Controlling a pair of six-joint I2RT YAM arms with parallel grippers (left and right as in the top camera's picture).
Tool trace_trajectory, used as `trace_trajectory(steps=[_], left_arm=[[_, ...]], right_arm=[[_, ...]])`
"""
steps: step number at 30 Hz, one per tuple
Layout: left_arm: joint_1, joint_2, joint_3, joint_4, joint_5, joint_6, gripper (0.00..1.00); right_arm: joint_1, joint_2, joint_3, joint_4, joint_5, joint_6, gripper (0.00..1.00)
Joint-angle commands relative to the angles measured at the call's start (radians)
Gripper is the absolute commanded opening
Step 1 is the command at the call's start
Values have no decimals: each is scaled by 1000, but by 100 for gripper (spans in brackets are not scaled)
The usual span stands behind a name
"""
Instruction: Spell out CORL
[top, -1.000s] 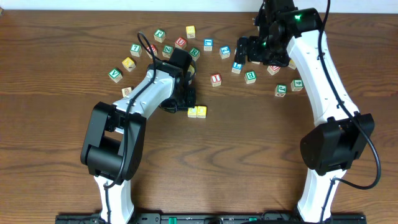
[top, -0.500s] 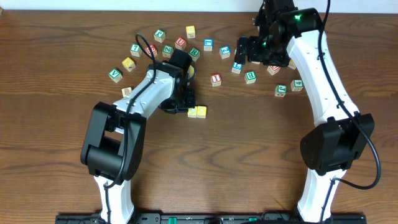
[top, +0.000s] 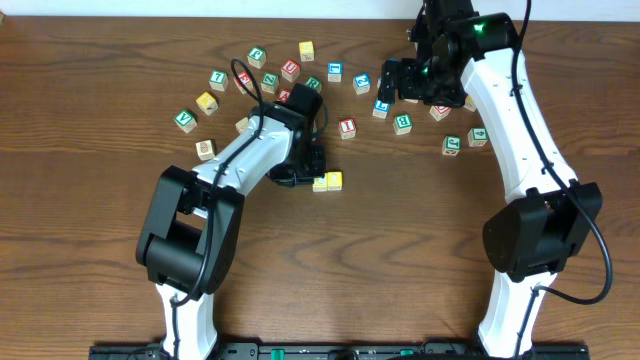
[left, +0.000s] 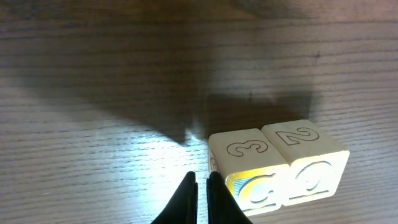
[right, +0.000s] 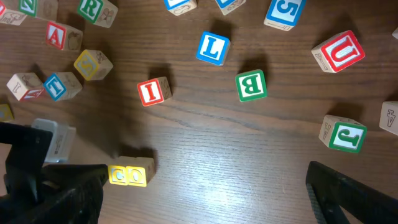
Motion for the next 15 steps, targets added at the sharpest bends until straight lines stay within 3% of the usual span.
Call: trace_trajectory(steps=[1, 15], left_arm=[[-3, 3, -10, 1, 5, -15, 7], [-2, 3, -6, 45, 4, 9, 7]], right_arm=[[7, 7, 26, -3, 12, -3, 99], [7, 7, 26, -5, 11, -14, 99]])
